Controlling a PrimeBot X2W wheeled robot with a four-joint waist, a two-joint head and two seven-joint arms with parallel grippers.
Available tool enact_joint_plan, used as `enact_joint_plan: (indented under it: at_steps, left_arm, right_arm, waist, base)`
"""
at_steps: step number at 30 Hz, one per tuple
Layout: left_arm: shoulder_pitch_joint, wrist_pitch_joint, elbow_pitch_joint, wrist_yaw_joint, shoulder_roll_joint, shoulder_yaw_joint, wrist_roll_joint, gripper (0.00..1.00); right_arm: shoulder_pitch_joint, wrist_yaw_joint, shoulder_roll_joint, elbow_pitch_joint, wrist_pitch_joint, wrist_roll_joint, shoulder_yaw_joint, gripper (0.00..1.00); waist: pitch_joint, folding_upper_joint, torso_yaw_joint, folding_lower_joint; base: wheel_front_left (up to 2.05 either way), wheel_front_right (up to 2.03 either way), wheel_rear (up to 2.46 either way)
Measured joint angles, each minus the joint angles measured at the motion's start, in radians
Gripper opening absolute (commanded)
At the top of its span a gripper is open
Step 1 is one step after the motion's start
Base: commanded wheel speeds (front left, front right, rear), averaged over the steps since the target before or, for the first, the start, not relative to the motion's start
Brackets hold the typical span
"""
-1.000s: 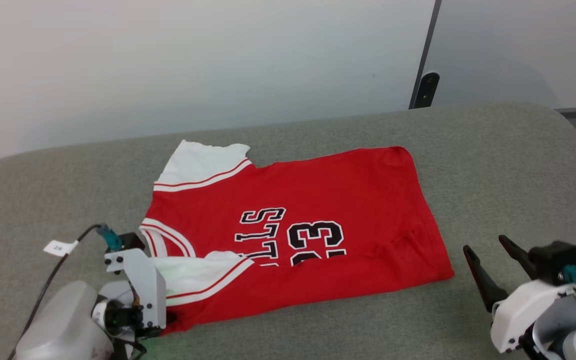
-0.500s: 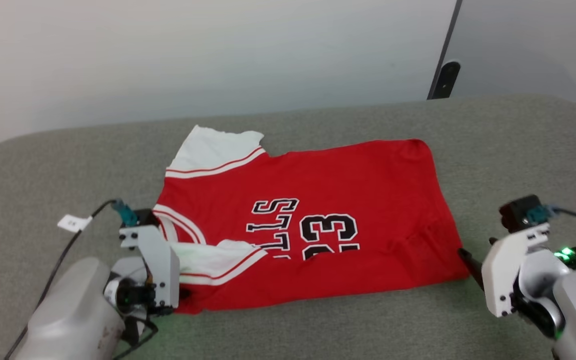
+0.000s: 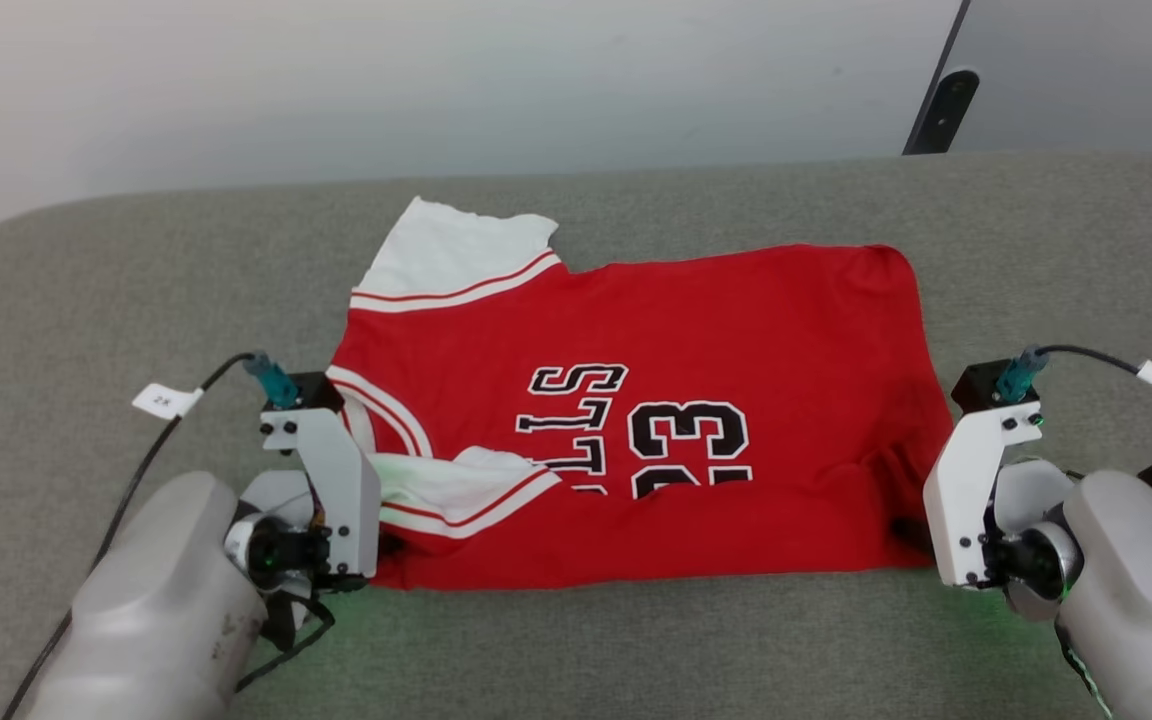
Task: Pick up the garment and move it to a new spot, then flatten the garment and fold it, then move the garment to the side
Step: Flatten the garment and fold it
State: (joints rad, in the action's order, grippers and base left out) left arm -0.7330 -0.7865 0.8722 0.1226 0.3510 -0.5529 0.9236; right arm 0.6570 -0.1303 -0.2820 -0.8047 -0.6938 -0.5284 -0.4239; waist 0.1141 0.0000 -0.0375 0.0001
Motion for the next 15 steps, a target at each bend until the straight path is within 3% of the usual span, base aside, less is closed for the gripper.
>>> enact_joint_plan:
  at_steps: [2,3,4,5,15]
  left_arm:
    - [-0.006,0.001,0.006,0.001,-0.004,-0.003,0.000,0.00]
    - [-0.009,0.004,0.008,0.001,-0.005,-0.006,0.000,0.00]
    - [-0.013,0.005,0.010,0.002,-0.006,-0.007,0.000,0.00]
    - [-0.017,0.005,0.013,0.002,-0.007,-0.010,0.000,0.00]
    - [-0.027,-0.018,0.026,0.009,0.018,-0.032,0.009,0.00]
  right_arm:
    - [0.019,0.000,0.004,-0.019,-0.017,-0.019,-0.004,1.00]
    - [0.027,0.000,0.005,-0.030,-0.025,-0.026,-0.006,0.90]
    - [0.035,0.000,0.005,-0.036,-0.029,-0.029,-0.011,0.38]
    - [0.042,0.000,0.005,-0.042,-0.028,-0.034,-0.014,0.00]
    - [0.061,0.000,-0.026,-0.052,-0.046,-0.106,-0.078,0.00]
  waist:
    - [0.008,0.0000,0.006,0.0000]
    - [0.012,0.0000,0.008,0.0000]
    - [0.015,0.0000,0.011,-0.0001]
    - [0.018,0.0000,0.013,0.0000]
    - [-0.005,0.0000,0.029,-0.0001]
  base:
    - [0.00,0.00,0.00]
    - [0.00,0.00,0.00]
    - [0.00,0.00,0.00]
    - [0.00,0.00,0.00]
    - [0.00,0.00,0.00]
